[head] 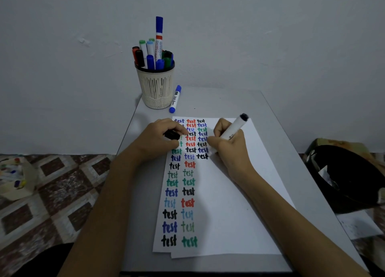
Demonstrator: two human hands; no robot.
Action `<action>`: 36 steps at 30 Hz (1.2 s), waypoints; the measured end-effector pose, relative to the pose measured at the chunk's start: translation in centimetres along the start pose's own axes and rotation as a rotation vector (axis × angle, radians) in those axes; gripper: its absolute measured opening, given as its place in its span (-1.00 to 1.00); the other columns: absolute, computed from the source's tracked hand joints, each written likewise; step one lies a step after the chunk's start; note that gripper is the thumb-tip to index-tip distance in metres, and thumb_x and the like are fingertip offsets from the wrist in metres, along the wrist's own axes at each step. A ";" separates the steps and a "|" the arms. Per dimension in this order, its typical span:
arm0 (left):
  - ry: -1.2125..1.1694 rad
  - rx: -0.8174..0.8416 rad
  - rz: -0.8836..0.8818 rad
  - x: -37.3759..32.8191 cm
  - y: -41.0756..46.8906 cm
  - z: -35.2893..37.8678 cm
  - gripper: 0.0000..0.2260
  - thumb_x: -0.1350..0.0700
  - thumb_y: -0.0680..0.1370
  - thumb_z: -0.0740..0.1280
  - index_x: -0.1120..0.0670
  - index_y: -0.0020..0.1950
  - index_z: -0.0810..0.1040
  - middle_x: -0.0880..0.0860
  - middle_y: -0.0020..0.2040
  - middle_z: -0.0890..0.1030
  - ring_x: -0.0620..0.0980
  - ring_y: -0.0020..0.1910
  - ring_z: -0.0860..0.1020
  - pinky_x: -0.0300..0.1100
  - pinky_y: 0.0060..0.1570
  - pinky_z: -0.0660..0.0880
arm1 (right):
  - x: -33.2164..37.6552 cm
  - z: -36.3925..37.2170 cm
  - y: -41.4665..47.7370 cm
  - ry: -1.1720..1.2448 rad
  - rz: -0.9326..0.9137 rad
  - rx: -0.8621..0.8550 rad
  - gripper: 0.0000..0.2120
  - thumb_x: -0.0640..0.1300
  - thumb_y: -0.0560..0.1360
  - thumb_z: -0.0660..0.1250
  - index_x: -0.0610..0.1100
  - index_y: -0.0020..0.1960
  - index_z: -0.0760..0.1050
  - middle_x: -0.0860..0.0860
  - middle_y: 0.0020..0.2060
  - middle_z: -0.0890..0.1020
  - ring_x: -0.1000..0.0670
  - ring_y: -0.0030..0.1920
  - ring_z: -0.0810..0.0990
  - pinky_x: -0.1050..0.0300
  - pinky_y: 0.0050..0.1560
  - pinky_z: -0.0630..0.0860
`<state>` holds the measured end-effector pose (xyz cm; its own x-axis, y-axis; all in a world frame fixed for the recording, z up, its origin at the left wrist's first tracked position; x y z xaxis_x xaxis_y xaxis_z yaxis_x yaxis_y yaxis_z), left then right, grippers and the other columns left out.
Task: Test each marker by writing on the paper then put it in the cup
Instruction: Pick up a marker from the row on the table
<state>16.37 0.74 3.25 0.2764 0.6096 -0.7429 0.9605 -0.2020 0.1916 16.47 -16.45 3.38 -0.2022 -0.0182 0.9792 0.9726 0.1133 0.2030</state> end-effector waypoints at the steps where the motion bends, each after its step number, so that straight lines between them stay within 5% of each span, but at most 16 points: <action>1: -0.025 0.009 -0.008 0.0 -0.1 0.0 -0.75 0.22 0.38 0.31 -0.06 -0.01 0.55 -0.03 0.03 0.54 -0.04 0.09 0.51 -0.13 0.04 0.52 | 0.1 -0.5 -0.1 0.052 0.001 -0.046 -0.67 -0.53 0.39 0.28 -0.18 -0.32 0.26 -0.08 -0.46 0.31 0.02 -0.45 0.34 0.30 -0.46 0.38; 7: -0.023 -0.088 0.043 -0.3 0.1 -0.9 -0.73 0.34 0.44 0.35 0.08 0.07 0.57 -0.02 0.03 0.59 -0.29 0.00 0.53 -0.55 -0.08 0.37 | 0.1 -1.4 0.3 0.488 0.133 -0.113 -0.70 -0.32 0.39 0.46 -0.11 -0.28 0.35 -0.07 -0.40 0.52 0.05 -0.48 0.39 0.29 -0.48 0.38; 11: -0.196 -0.174 0.033 -0.8 0.3 -1.6 -0.75 0.28 0.44 0.40 0.07 0.08 0.56 -0.06 0.00 0.62 -0.31 -0.01 0.57 -0.45 -0.07 0.48 | 0.6 -1.2 0.7 0.674 0.189 -0.057 -0.90 -0.37 0.47 0.29 -0.23 -0.08 0.54 -0.19 -0.12 0.67 -0.10 -0.13 0.67 0.15 -0.22 0.61; 13: -0.302 -0.199 0.029 -1.3 0.2 -1.8 -0.75 0.30 0.43 0.41 0.11 0.09 0.56 -0.05 0.00 0.63 -0.22 0.00 0.60 -0.39 -0.06 0.52 | 1.0 -1.3 0.8 0.689 0.207 -0.043 -0.85 -0.37 0.49 0.20 -0.26 -0.06 0.54 -0.21 -0.14 0.67 -0.12 -0.16 0.68 0.15 -0.28 0.59; 20: -0.426 -0.202 0.042 -1.7 0.3 -1.8 -0.76 0.28 0.40 0.43 0.08 0.04 0.61 -0.11 -0.04 0.67 -0.16 0.04 0.60 -0.33 0.00 0.52 | 1.6 -2.9 1.3 0.540 0.109 -0.125 -0.76 -0.44 0.47 0.13 -0.21 -0.31 0.35 -0.03 -0.45 0.47 -0.03 -0.50 0.48 0.25 -0.52 0.36; 27: -0.491 -0.176 0.052 -2.1 0.2 -1.6 -0.74 0.28 0.39 0.44 0.16 0.06 0.62 0.05 -0.03 0.68 -0.03 0.02 0.63 -0.22 0.03 0.54 | 1.2 -2.4 1.4 0.490 0.098 -0.079 -0.84 -0.41 0.40 0.19 -0.22 -0.31 0.36 -0.07 -0.50 0.45 -0.03 -0.52 0.46 0.26 -0.54 0.33; 32: -0.616 -0.137 0.021 -2.7 0.1 -0.9 -0.72 0.29 0.38 0.42 0.22 0.08 0.59 0.14 -0.06 0.68 0.06 -0.05 0.65 -0.23 -0.06 0.57 | 1.3 -1.5 1.3 0.395 0.124 0.066 -0.88 -0.44 0.44 0.27 -0.28 -0.21 0.47 -0.12 -0.36 0.58 -0.08 -0.41 0.59 0.21 -0.48 0.48; 36: -0.702 -0.120 -0.037 -2.2 0.1 -1.1 -0.77 0.32 0.40 0.38 0.22 0.04 0.59 0.17 -0.09 0.68 0.09 -0.10 0.66 -0.26 -0.11 0.57 | 2.4 -1.5 1.3 -0.009 -0.006 0.205 -0.86 -0.35 0.41 0.45 -0.27 -0.03 0.62 -0.11 -0.28 0.68 -0.09 -0.33 0.66 0.21 -0.37 0.56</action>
<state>15.89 0.21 5.57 0.1960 -0.0318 -0.9801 0.9769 -0.0804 0.1980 17.40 -17.83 6.02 -0.2095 -0.0110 0.9778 0.9279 0.3133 0.2023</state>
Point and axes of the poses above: each hand's wrist, its own y-axis towards the middle knuckle, its own z-axis out of the palm, x = y × z, the point moved 7 cm from there along y, towards the middle knuckle
